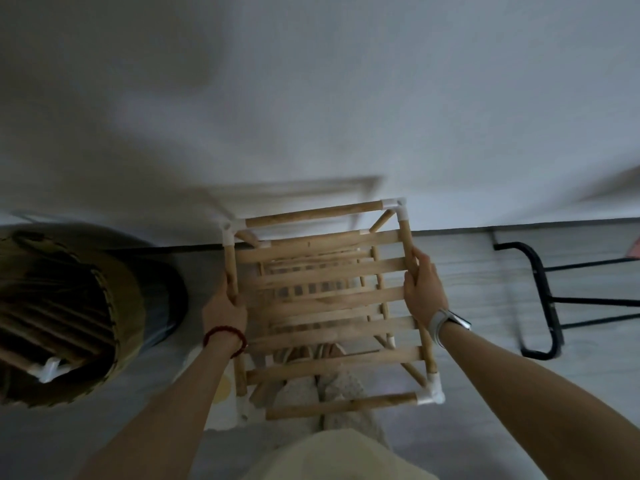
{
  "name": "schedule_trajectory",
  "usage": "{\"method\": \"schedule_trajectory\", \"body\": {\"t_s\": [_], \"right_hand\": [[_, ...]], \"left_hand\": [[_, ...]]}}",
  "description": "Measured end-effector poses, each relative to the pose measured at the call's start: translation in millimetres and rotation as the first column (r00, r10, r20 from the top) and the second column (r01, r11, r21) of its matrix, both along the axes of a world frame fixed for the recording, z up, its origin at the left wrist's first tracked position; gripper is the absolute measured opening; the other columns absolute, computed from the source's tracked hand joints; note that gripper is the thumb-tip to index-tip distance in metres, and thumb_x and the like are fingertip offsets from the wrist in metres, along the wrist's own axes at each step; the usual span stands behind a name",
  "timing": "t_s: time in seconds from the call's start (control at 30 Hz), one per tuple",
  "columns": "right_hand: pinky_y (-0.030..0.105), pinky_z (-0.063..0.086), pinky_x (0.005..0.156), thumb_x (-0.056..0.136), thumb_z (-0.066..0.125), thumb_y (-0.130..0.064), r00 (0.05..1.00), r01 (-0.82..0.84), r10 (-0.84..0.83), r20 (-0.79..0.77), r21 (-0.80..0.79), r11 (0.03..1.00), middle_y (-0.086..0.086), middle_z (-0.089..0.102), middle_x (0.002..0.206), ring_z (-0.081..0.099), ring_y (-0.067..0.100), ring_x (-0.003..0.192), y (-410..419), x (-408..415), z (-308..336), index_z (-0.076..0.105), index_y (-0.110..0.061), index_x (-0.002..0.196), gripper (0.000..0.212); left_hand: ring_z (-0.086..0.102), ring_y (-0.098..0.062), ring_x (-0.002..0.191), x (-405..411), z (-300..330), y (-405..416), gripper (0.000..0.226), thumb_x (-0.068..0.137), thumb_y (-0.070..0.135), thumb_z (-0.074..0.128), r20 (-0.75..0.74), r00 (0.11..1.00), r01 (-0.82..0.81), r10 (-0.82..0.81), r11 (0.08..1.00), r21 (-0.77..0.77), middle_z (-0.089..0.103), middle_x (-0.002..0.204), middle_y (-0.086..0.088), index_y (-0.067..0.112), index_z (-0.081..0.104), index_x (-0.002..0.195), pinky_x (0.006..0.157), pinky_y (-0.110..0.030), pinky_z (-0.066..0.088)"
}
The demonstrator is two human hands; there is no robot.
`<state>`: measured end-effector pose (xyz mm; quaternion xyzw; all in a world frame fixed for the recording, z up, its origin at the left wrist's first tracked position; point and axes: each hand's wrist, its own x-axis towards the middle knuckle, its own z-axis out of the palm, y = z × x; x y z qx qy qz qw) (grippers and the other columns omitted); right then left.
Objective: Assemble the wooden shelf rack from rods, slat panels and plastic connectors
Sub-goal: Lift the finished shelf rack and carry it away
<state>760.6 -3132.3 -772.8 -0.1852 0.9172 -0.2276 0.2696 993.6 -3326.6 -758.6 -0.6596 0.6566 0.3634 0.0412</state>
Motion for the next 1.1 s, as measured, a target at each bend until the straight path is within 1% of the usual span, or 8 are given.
{"method": "schedule_trajectory", "body": {"t_s": [0.27,0.6,0.7,0.8,0.93,1.0,1.03,1.1], "right_hand": [[0.037,0.050,0.059,0.096,0.040,-0.009,0.999,0.007,-0.008,0.044,0.023,1.000,0.008,0.047,0.111,0.048,0.013,0.063,-12,-13,-29,0.027,-0.022,0.140,0.047],[0.029,0.046,0.056,0.094,0.038,0.001,0.998,0.002,-0.002,0.063,0.001,1.000,0.013,0.046,0.116,0.047,0.014,0.063,-18,-17,-55,0.025,-0.020,0.142,0.055],[0.035,0.047,0.057,0.092,0.038,0.006,0.998,0.014,-0.014,0.059,0.008,1.000,0.014,0.045,0.114,0.045,0.015,0.061,-20,-22,-59,0.024,-0.020,0.144,0.059],[0.041,0.050,0.060,0.094,0.037,0.003,0.998,0.011,-0.012,0.056,0.010,1.000,0.015,0.043,0.117,0.045,0.016,0.060,-20,-23,-60,0.023,-0.020,0.144,0.058],[0.037,0.050,0.061,0.094,0.037,0.002,0.999,-0.011,0.010,0.053,0.009,1.000,0.015,0.044,0.113,0.046,0.016,0.064,-22,-24,-57,0.021,-0.021,0.146,0.059],[0.039,0.052,0.064,0.095,0.037,0.001,0.998,-0.025,0.023,0.063,0.036,0.999,0.016,0.044,0.115,0.048,0.019,0.068,-21,-24,-55,0.017,-0.022,0.148,0.062],[0.041,0.053,0.067,0.094,0.037,0.000,0.997,-0.048,0.044,0.058,0.063,0.997,0.016,0.042,0.119,0.051,0.022,0.074,-21,-23,-54,0.013,-0.022,0.149,0.063],[0.041,0.053,0.078,0.093,0.038,0.002,0.995,-0.092,0.088,0.042,0.128,0.987,0.014,0.034,0.136,0.053,0.028,0.097,-22,-20,-53,0.006,-0.019,0.150,0.069]], "left_hand": [[0.052,-0.036,0.113,-13,-27,-12,0.053,0.095,0.009,0.048,-0.021,0.999,-0.027,0.027,1.000,0.013,0.055,0.126,-0.019,0.015,0.031,0.144,0.098,-0.045,0.043],[0.050,-0.031,0.118,-22,-45,-30,0.054,0.096,0.008,0.043,-0.102,0.995,-0.018,0.019,1.000,0.012,0.052,0.131,-0.014,0.021,0.029,0.146,0.102,-0.041,0.039],[0.050,-0.030,0.118,-26,-50,-32,0.054,0.096,0.009,0.043,-0.094,0.996,-0.001,0.002,1.000,0.015,0.051,0.132,-0.013,0.023,0.027,0.146,0.102,-0.042,0.039],[0.051,-0.031,0.117,-27,-53,-30,0.055,0.097,0.010,0.042,-0.084,0.996,0.024,-0.025,1.000,-0.011,0.052,0.132,-0.014,0.022,0.025,0.147,0.100,-0.040,0.040],[0.052,-0.033,0.113,-25,-56,-31,0.056,0.097,0.012,0.041,-0.025,0.995,0.093,-0.094,0.995,-0.025,0.050,0.131,-0.017,0.021,0.020,0.148,0.096,-0.041,0.043],[0.049,-0.034,0.116,-26,-54,-28,0.060,0.096,0.013,0.041,0.034,0.977,0.211,-0.209,0.976,-0.056,0.037,0.141,-0.018,0.018,0.013,0.149,0.095,-0.042,0.043],[0.043,-0.034,0.123,-26,-53,-24,0.064,0.096,0.015,0.043,0.054,0.959,0.281,-0.278,0.957,-0.073,0.025,0.149,-0.016,0.017,0.008,0.150,0.098,-0.042,0.041],[0.019,-0.030,0.140,-26,-55,-18,0.073,0.095,0.027,0.046,0.113,0.905,0.418,-0.410,0.907,-0.057,-0.002,0.156,-0.011,0.014,-0.002,0.149,0.109,-0.040,0.031]]}}
